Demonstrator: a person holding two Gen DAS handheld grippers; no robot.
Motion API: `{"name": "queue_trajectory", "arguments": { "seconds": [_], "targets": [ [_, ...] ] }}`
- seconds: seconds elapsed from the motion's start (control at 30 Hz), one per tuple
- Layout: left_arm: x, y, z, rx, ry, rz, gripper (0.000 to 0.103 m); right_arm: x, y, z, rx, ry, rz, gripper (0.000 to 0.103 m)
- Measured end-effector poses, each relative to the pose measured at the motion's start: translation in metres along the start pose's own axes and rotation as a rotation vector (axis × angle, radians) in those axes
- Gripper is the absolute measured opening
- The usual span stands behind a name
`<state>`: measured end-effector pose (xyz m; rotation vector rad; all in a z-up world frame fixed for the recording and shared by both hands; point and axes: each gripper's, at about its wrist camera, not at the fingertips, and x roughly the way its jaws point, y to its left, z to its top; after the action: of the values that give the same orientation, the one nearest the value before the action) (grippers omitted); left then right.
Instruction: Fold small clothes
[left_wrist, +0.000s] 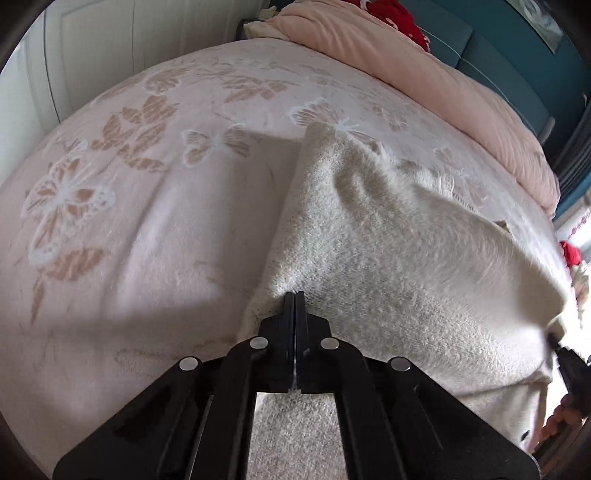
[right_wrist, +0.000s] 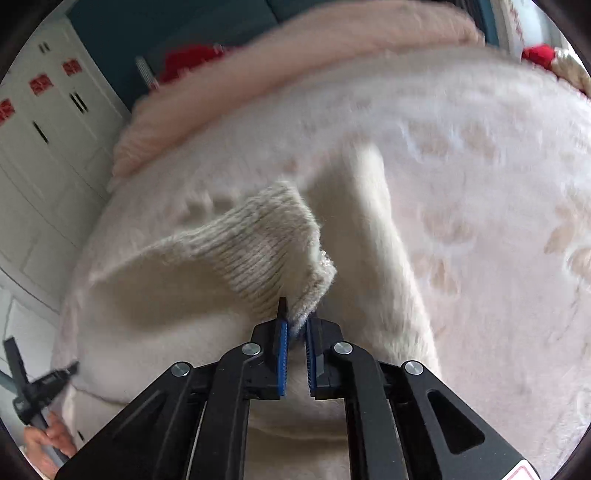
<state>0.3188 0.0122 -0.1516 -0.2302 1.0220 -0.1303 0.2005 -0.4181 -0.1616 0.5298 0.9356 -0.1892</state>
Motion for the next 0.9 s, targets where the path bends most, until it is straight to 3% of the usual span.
{"name": "queue_trajectory", "arguments": {
  "seconds": [0.1,0.2,0.27,0.3,0.33,0.47,0.57,0.7,0.9],
  "targets": [
    [-0.013,-0.002,0.000,-0.007,0.003,-0.015,0.000,-0.039,0.008,-0.004,0.000,-0.085,0.022,0.019],
    [-0.046,0.001,-0.011,0.004,-0.008,-0.054,0.005,-0.110,0.007,-0.026,-0.027,-0.170,0.067,0.028],
    [-0.076,0.007,-0.031,0.007,-0.016,-0.083,0.030,-0.148,-0.003,-0.055,-0.052,-0.164,0.059,0.050],
    [-0.088,0.010,-0.044,0.007,-0.009,-0.088,0.050,-0.164,-0.009,-0.074,-0.068,-0.152,0.045,0.052],
    [-0.101,0.016,-0.060,0.014,0.001,-0.091,0.058,-0.180,-0.015,-0.096,-0.096,-0.132,0.022,0.053],
    [-0.136,0.035,-0.122,0.039,0.038,-0.073,0.064,-0.222,-0.032,-0.187,-0.208,-0.041,-0.070,0.053],
    [-0.153,0.046,-0.164,0.052,0.061,-0.037,0.067,-0.234,-0.045,-0.239,-0.213,0.024,-0.099,0.053],
    [-0.155,0.058,-0.206,-0.028,0.110,-0.055,0.074,-0.222,-0.063,-0.259,-0.109,0.107,-0.092,0.053],
    [-0.157,0.052,-0.228,-0.037,0.038,-0.028,0.083,-0.210,-0.070,-0.257,0.029,0.111,-0.026,0.058]
  ]
}}
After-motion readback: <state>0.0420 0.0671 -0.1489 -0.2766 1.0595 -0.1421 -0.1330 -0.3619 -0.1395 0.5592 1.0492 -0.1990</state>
